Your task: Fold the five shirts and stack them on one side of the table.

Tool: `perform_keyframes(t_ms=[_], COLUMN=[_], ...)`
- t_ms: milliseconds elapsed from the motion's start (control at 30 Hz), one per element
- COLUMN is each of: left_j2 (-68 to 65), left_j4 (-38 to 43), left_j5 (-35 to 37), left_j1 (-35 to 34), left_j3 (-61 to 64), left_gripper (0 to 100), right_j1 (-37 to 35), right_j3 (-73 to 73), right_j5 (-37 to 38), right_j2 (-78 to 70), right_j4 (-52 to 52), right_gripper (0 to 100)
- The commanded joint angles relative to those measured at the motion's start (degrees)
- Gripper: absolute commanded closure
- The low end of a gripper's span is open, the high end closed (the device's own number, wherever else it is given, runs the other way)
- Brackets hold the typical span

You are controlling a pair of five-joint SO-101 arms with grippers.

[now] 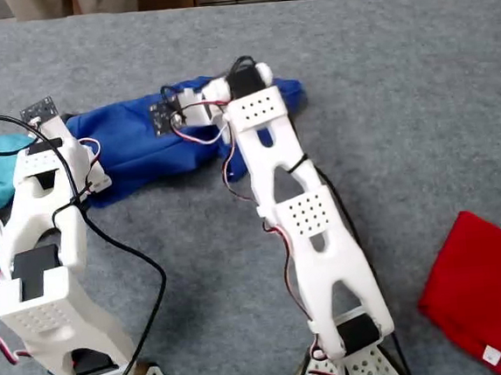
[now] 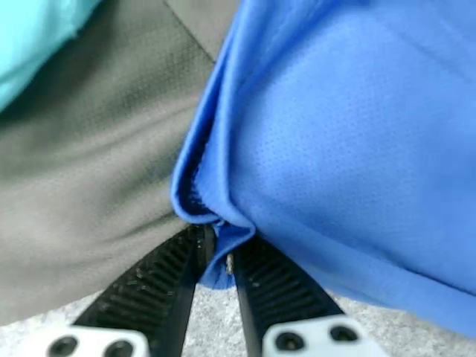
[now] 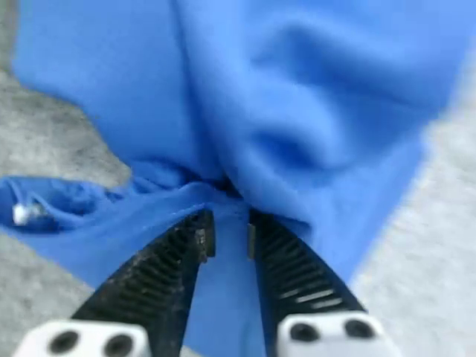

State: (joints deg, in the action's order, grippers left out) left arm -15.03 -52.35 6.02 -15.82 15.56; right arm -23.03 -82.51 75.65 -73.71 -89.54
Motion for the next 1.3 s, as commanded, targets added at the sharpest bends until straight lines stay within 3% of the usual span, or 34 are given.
perform_keyframes(t_ms=[0, 167, 400, 767, 967, 1167, 1267], left_j2=[2.8, 2.8, 2.8, 2.8, 2.8, 2.8, 2.8], left_j4=[1.0, 1.1, 1.2, 1.2, 1.2, 1.3, 1.3], left_j5=[0.5, 0.5, 0.5, 0.5, 0.5, 0.5, 0.5], left_j1=[-0.5, -0.5, -0.5, -0.5, -0.5, -0.5, -0.5], left_j3=[-0.2, -0.2, -0.2, -0.2, -0.2, -0.2, -0.2], left_gripper=[97, 97, 97, 97, 97, 97, 97], right_j1=[-0.6, 0.7, 2.9, 9.6, 12.4, 13.2, 14.2], right_j3=[-0.5, -3.6, -13.1, -6.1, 10.4, 40.3, 55.9], right_j5=[-0.4, -0.5, -0.6, -9.8, -11.7, -10.4, -9.0], right_j2=[-1.6, -3.4, -3.6, 8.4, 20.1, 36.8, 44.8], right_j4=[0.9, -0.9, -12.8, -12.9, -12.9, -12.4, -7.1], right_gripper=[90.7, 99.5, 99.5, 99.5, 99.5, 99.5, 99.3])
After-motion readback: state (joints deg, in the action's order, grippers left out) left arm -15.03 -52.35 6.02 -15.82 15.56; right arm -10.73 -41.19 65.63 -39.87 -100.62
